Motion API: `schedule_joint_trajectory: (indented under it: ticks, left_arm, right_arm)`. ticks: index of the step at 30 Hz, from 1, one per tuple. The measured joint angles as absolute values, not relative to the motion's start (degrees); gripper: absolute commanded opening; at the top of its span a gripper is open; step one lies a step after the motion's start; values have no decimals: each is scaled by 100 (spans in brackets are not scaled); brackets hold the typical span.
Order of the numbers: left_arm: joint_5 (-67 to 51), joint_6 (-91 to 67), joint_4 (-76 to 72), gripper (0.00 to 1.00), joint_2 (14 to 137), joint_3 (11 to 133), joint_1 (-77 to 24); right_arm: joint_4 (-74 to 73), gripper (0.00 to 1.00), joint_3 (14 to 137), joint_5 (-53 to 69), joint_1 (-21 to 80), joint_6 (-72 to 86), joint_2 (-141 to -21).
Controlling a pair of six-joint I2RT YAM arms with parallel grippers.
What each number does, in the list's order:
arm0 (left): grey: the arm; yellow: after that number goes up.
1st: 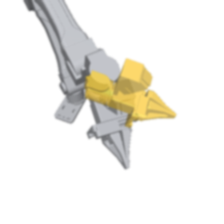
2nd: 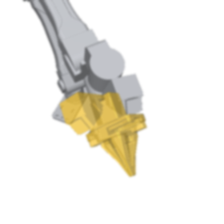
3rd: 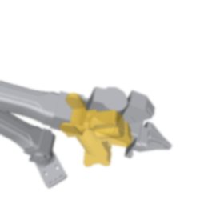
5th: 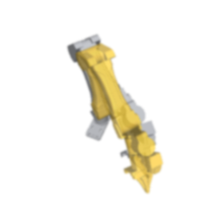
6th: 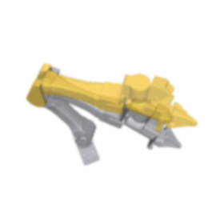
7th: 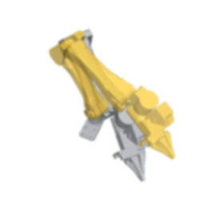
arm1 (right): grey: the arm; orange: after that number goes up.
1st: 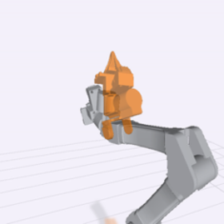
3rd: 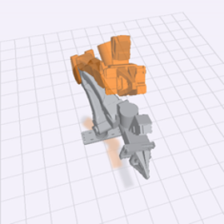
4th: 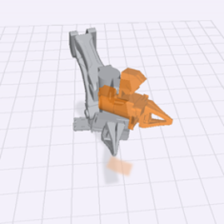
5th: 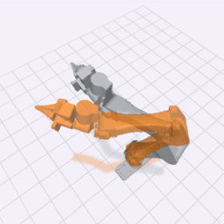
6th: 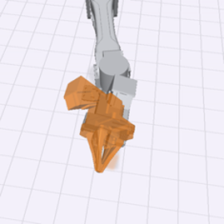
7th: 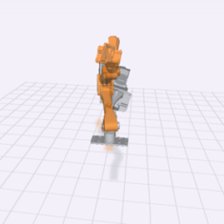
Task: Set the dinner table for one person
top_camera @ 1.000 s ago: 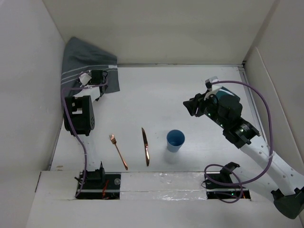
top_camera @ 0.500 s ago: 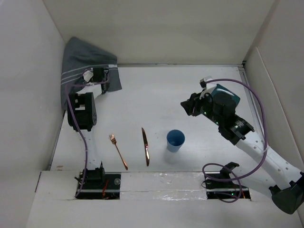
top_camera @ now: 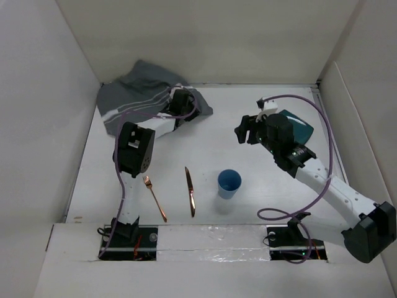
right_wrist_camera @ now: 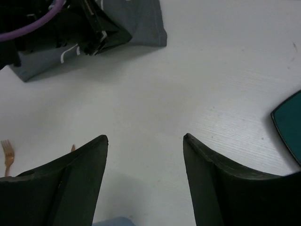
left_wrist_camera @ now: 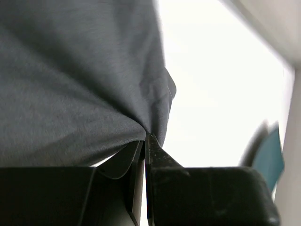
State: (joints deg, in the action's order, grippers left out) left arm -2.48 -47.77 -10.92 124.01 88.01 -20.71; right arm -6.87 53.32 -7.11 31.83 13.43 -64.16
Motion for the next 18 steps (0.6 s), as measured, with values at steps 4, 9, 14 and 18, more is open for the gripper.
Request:
schedule_joint_trajectory:
  ticks: [4, 9, 14, 18]
  left_arm:
    - [-578, -4397, -961, 0, 12444, 8978, -2766]
    - [-622, -3957, -913, 14, 12508, 9115, -3127]
    - [-263, -3616, -740, 35, 12464, 9008, -3389]
    - [126, -3618, -838, 56, 11830, 7981, -3505]
  right_arm:
    - [-569, 73, 5345, -910, 2755, 1435, -6834]
    - [-419, 72, 5367, -976, 2163, 1623, -7620]
    - [-375, 19, 5367, -976, 1966, 1800, -8239]
    - [-154, 7, 5411, -919, 1907, 1977, -8506]
